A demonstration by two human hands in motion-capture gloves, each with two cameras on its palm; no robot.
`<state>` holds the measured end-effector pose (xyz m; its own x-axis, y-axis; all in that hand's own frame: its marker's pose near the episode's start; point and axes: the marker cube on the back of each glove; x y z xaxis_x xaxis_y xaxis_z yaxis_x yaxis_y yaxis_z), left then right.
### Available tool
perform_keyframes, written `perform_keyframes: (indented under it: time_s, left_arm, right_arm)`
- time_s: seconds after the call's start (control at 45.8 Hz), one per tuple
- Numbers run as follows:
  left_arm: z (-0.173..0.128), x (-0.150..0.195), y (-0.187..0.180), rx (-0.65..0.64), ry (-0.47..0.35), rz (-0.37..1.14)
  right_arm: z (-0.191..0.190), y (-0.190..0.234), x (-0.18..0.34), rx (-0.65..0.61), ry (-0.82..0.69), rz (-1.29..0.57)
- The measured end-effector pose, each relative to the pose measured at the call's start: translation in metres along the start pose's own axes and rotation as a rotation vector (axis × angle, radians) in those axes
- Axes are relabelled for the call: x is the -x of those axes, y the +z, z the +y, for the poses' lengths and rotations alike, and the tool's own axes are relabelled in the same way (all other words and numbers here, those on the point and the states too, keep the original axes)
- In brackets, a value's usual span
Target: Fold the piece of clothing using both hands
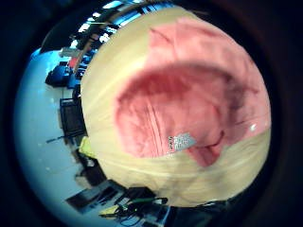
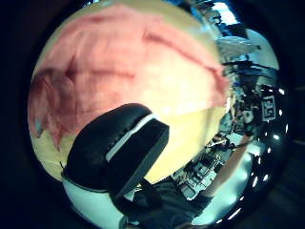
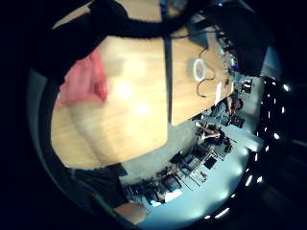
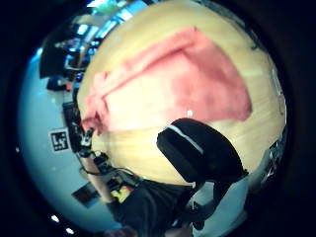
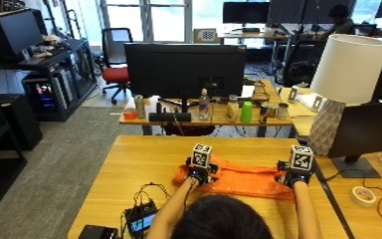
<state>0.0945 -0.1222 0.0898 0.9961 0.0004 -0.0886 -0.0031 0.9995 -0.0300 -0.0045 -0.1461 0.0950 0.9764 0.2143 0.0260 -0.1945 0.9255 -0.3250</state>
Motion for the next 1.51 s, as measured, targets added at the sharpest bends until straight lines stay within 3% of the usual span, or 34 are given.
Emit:
perform_keyframes:
  time_s: [0.044, 0.109, 0.219, 0.306, 0.415, 0.546, 0.677, 0.808, 0.918, 1.114, 1.267, 1.442, 1.508]
  left_arm:
    - [0.001, 0.002, 0.012, 0.068, -0.029, -0.043]
    - [0.001, 0.006, 0.026, 0.114, -0.056, -0.082]
    - [-0.008, 0.012, 0.039, 0.088, -0.073, -0.092]
    - [-0.009, 0.013, 0.049, 0.147, -0.065, -0.060]
    - [-0.016, 0.014, 0.058, 0.142, -0.065, -0.036]
    - [-0.018, 0.014, 0.059, 0.148, -0.056, -0.030]
    - [-0.020, 0.013, 0.060, 0.143, -0.027, -0.015]
    - [-0.020, 0.013, 0.061, 0.135, -0.052, 0.003]
    - [-0.020, 0.014, 0.061, 0.135, -0.053, -0.001]
    - [-0.027, 0.014, 0.059, 0.096, -0.052, -0.010]
    - [-0.020, 0.010, 0.061, 0.173, -0.023, 0.017]
    - [-0.017, 0.011, 0.061, 0.206, -0.026, 0.005]
    - [-0.016, 0.011, 0.061, 0.215, -0.032, 0.008]
  right_arm:
    - [0.012, 0.009, 0.005, -0.091, -0.080, 0.002]
    - [0.014, 0.032, 0.007, -0.031, -0.122, 0.014]
    - [0.004, 0.055, 0.006, -0.002, -0.090, -0.001]
    - [-0.004, 0.068, 0.004, 0.005, -0.036, -0.032]
    - [-0.014, 0.076, -0.001, -0.070, 0.102, -0.019]
    - [-0.018, 0.076, 0.005, -0.110, 0.023, 0.011]
    - [-0.021, 0.073, 0.008, -0.133, 0.066, 0.000]
    - [-0.028, 0.068, 0.009, -0.222, 0.143, -0.030]
    - [-0.025, 0.067, 0.022, -0.229, 0.023, -0.067]
    - [-0.032, 0.058, 0.029, -0.343, -0.004, -0.113]
    - [-0.019, 0.061, 0.035, -0.243, -0.092, -0.124]
    - [-0.021, 0.060, 0.033, -0.245, -0.063, -0.127]
    - [-0.025, 0.056, 0.034, -0.305, -0.059, -0.123]
